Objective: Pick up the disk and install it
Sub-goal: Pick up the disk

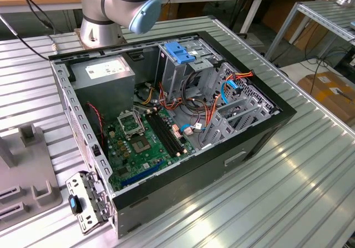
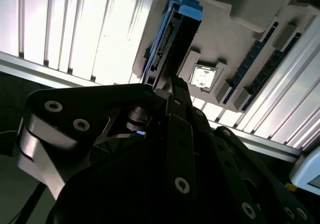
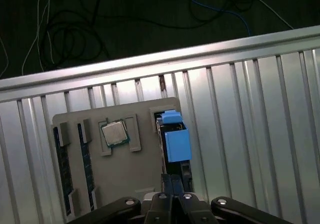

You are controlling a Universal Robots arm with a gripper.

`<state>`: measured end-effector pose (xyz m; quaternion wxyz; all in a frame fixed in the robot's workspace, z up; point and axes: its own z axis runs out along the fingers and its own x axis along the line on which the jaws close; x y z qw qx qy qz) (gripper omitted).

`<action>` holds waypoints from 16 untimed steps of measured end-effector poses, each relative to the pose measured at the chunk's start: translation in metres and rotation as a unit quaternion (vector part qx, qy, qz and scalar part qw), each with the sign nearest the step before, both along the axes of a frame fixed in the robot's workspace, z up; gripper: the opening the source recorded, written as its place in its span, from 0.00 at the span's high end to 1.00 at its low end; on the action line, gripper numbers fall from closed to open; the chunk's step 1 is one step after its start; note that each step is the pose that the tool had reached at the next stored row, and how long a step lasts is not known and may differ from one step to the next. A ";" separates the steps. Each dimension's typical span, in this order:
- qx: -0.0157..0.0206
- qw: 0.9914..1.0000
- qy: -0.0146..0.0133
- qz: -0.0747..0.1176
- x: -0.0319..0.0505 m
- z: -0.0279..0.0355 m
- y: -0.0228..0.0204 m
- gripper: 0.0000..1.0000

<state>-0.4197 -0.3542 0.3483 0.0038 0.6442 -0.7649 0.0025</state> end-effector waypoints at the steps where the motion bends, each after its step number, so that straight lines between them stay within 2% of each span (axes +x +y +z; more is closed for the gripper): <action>1: 0.000 1.000 0.000 0.000 0.0000 0.0000 0.0000 0.89; 8: 0.000 1.000 0.000 0.017 0.0000 -0.0015 0.0028 0.89; 16: 0.001 1.000 0.000 0.019 0.0000 -0.0031 0.0077 0.89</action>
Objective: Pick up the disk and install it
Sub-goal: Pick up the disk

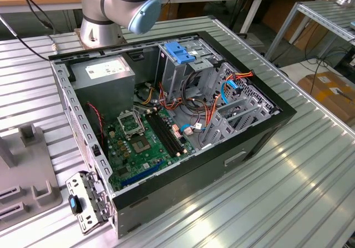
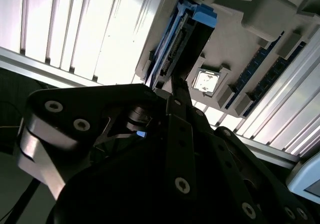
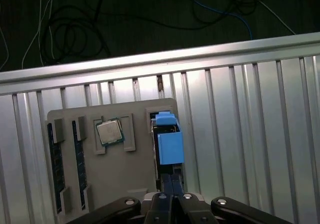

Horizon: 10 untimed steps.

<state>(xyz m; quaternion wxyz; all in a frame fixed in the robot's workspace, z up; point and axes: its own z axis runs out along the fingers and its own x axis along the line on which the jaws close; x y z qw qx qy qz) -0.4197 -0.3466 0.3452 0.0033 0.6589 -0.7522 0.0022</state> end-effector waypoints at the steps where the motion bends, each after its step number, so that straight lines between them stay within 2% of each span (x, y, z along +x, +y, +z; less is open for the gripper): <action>1: 0.000 1.000 0.000 0.000 0.0000 0.0000 0.0000 0.89; 10: 0.000 1.000 0.000 0.000 0.0000 0.0000 0.0001 0.89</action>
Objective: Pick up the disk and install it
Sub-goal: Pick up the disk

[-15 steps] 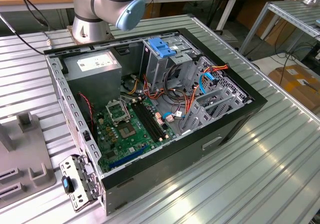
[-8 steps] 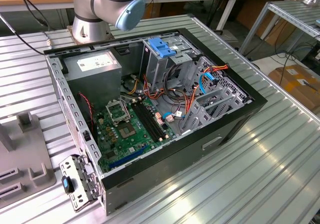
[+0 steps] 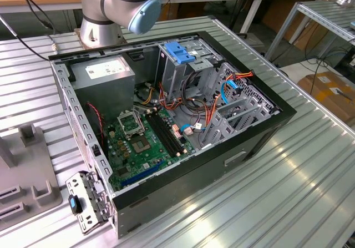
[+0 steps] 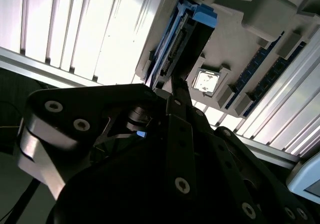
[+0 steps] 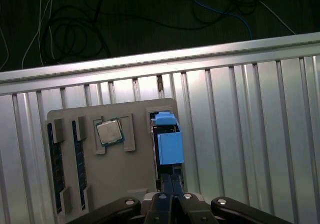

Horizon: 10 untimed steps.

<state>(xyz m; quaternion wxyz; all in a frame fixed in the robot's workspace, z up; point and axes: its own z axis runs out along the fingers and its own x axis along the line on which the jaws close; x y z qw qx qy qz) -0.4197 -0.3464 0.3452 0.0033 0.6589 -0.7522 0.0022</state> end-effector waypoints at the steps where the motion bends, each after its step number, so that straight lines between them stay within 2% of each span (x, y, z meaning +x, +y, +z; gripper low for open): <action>1: 0.000 1.000 0.000 0.000 0.0000 0.0000 0.0000 0.89; 2: 0.000 1.000 0.000 0.000 0.0000 0.0000 0.0001 0.83; 3: 0.000 1.000 0.000 0.000 0.0000 0.0000 0.0001 0.83; 8: 0.000 1.000 0.000 0.000 0.0000 0.0000 0.0001 0.53; 9: 0.000 1.000 0.000 0.000 0.0000 0.0000 0.0001 0.53; 10: 0.000 1.000 0.000 0.000 0.0000 -0.0001 0.0002 0.46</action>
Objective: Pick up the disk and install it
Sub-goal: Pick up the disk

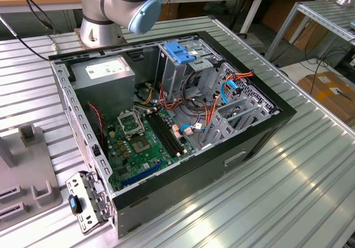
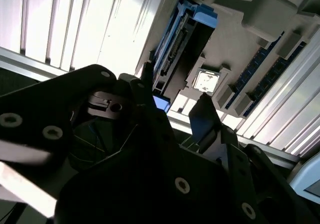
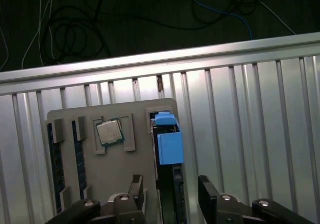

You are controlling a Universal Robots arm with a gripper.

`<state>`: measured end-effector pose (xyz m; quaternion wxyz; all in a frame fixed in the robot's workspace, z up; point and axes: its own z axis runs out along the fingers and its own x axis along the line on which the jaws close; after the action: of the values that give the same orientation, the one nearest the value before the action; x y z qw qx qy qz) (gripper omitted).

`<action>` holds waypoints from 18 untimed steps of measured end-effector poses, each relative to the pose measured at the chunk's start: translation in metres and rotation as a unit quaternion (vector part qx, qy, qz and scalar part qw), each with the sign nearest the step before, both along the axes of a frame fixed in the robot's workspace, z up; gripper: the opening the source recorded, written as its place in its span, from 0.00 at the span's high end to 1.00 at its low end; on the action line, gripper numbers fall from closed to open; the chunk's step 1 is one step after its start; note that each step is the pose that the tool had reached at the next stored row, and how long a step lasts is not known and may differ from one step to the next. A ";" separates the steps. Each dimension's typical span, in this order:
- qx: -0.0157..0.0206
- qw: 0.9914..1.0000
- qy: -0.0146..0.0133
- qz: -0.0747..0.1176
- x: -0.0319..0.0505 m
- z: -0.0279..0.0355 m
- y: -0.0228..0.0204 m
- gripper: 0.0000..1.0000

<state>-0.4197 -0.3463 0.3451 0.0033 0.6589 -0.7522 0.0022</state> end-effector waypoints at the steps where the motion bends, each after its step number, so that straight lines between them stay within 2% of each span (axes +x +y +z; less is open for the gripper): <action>1: 0.000 1.000 0.000 0.000 0.0000 0.0000 0.0000 0.46; 3: 0.000 1.000 0.000 0.000 0.0000 0.0000 0.0000 0.34; 7: 0.000 1.000 0.000 0.000 0.0001 -0.0014 0.0001 0.34; 12: 0.000 1.000 0.000 0.000 0.0000 -0.0092 0.0001 0.34; 18: 0.000 1.000 0.000 0.000 0.0000 -0.0096 0.0001 0.34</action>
<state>-0.4197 -0.3462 0.3355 0.0033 0.6589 -0.7522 0.0022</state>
